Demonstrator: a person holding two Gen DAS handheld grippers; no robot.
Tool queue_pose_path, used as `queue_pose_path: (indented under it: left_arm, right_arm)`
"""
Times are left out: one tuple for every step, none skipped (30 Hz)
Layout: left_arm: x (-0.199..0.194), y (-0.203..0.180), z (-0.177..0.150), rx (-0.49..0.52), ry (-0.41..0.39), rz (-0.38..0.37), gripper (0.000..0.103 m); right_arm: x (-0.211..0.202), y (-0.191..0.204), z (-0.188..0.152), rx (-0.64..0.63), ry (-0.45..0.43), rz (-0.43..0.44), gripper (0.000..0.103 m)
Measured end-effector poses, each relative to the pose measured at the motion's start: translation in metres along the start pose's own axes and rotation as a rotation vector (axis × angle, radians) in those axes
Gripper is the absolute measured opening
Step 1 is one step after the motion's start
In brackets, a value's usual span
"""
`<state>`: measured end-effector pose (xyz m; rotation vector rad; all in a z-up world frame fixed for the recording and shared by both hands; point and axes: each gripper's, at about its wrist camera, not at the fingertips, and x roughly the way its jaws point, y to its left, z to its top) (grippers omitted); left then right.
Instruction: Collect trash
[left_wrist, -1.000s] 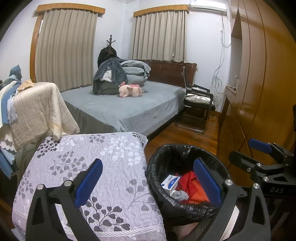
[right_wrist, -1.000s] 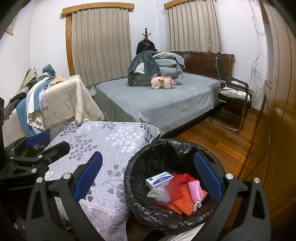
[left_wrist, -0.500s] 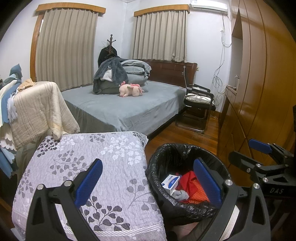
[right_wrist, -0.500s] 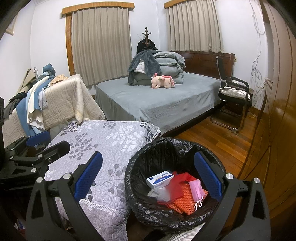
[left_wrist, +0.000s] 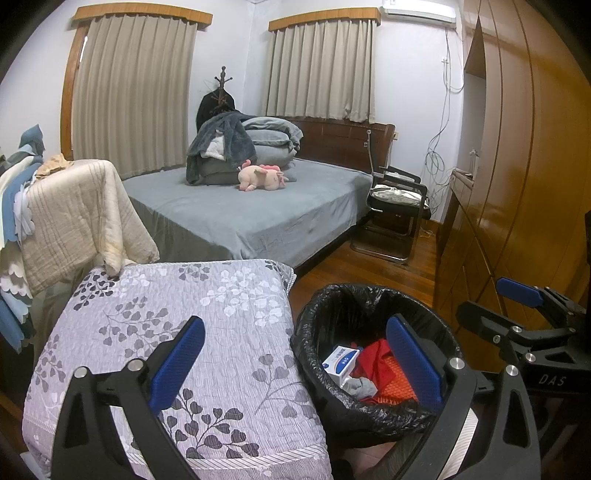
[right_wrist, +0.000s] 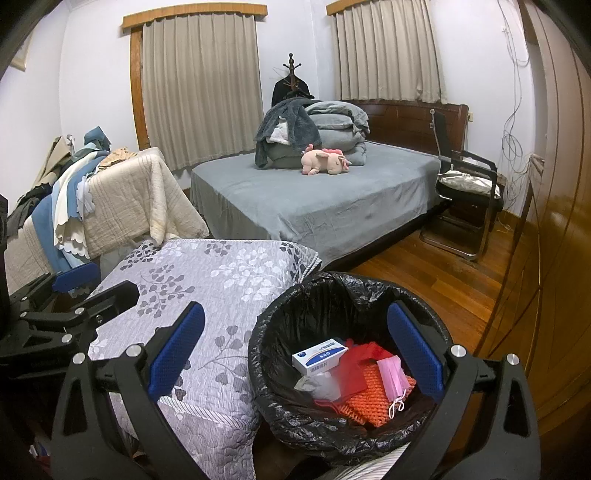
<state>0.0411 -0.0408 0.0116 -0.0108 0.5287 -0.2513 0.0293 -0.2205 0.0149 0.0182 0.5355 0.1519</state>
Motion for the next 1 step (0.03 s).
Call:
queue_pose_path:
  left_arm:
    - [-0.0011,-0.0007,-0.0002,0.000,0.001,0.000,0.097]
  right_arm:
    - [0.0000,0.0000,0.0000,0.000,0.001,0.000,0.097]
